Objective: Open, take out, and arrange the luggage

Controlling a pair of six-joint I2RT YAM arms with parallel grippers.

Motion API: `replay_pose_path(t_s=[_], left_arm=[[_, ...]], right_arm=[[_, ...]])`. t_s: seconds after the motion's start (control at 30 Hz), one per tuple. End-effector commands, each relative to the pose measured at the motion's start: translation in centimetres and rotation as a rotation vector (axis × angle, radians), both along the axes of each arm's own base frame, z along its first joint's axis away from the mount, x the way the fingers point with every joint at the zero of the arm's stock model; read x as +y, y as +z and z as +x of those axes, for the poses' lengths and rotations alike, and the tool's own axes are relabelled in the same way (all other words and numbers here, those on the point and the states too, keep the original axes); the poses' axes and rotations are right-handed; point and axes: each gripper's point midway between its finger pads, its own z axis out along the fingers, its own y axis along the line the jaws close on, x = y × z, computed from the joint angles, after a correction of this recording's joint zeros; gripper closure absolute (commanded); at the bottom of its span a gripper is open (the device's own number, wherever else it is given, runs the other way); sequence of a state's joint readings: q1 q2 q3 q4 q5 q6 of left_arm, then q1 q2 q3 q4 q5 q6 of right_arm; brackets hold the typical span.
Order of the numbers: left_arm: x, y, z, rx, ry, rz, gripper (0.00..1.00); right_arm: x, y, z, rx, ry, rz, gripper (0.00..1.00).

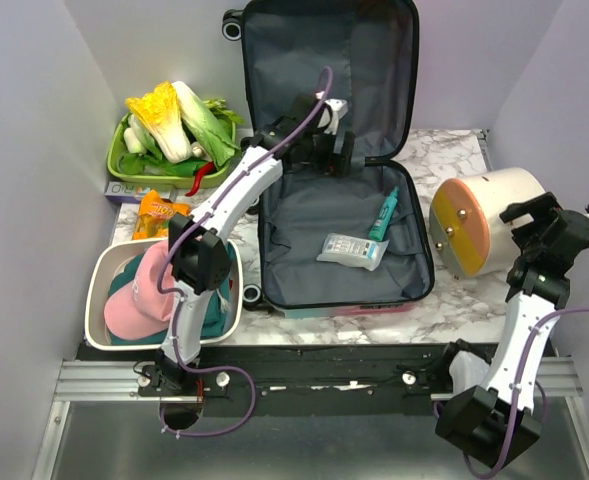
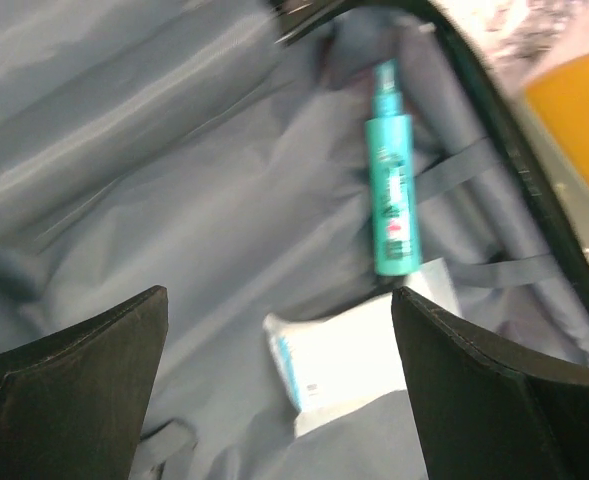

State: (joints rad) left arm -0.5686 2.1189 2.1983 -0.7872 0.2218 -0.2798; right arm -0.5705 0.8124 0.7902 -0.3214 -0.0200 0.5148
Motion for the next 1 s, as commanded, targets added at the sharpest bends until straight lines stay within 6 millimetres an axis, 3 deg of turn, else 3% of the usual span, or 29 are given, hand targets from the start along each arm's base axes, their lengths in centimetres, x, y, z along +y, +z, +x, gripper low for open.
replay_pose_path(t_s=[0.0, 0.07, 0.13, 0.2, 0.23, 0.3, 0.33, 0.37, 0.43, 0.47, 0.63, 0.87, 0.9, 0.97], left_arm=[[-7.6, 3.2, -1.4, -0.123, -0.175, -0.131, 0.01], [-9.9, 3.8, -2.1, -0.103, -0.183, -0.218, 0.01], [-12.2, 5.0, -1.9, -0.125, -0.200, -0.329, 0.01], [-15.1, 5.8, -3.0, -0.101, -0.233, -0.445, 0.01], [-15.9, 6.2, -3.4, -0.095, -0.245, -0.476, 0.01], [-18.1, 7.1, -5.0, -0.085, -0.281, -0.538, 0.01], [-18.5, 7.4, -5.4, -0.083, -0.279, -0.551, 0.01], [-19.0, 7.3, -5.9, -0.079, -0.285, -0.556, 0.01], [-20.4, 7.7, -7.3, -0.092, -0.285, -0.571, 0.01], [-21.0, 7.3, -8.1, -0.090, -0.292, -0.564, 0.01], [-24.5, 5.1, -12.0, -0.049, -0.381, -0.562, 0.01], [-26.9, 3.6, -12.8, -0.049, -0.380, -0.567, 0.01], [-27.3, 2.1, -12.6, -0.032, -0.372, -0.548, 0.01], [-27.7, 1.7, -12.6, -0.032, -0.362, -0.543, 0.02]], right_arm=[[3.1, -3.2, 1.0, 0.090, 0.170, 0.110, 0.00], [2.4, -1.0, 1.2, 0.065, 0.166, 0.046, 0.00], [1.8, 3.2, 1.6, 0.028, 0.171, -0.039, 0.00], [1.7, 4.5, 2.2, 0.054, 0.222, -0.076, 0.00], [1.3, 7.3, 2.6, 0.027, 0.214, -0.107, 0.00], [0.6, 7.2, 3.2, 0.093, 0.226, -0.116, 0.00], [0.4, 9.1, 3.5, 0.079, 0.234, -0.145, 0.00], [0.2, 9.2, 3.8, 0.090, 0.241, -0.150, 0.00], [-0.7, 7.7, 4.7, 0.163, 0.249, -0.133, 0.00], [-0.9, 7.8, 5.1, 0.176, 0.259, -0.132, 0.00], [-0.3, 3.9, 6.9, 0.214, 0.323, -0.010, 0.00], [0.0, 2.1, 8.1, 0.218, 0.356, 0.051, 0.00], [-0.2, 2.1, 8.2, 0.212, 0.348, 0.046, 0.00], [-0.5, 1.5, 8.1, 0.229, 0.335, 0.048, 0.00]])
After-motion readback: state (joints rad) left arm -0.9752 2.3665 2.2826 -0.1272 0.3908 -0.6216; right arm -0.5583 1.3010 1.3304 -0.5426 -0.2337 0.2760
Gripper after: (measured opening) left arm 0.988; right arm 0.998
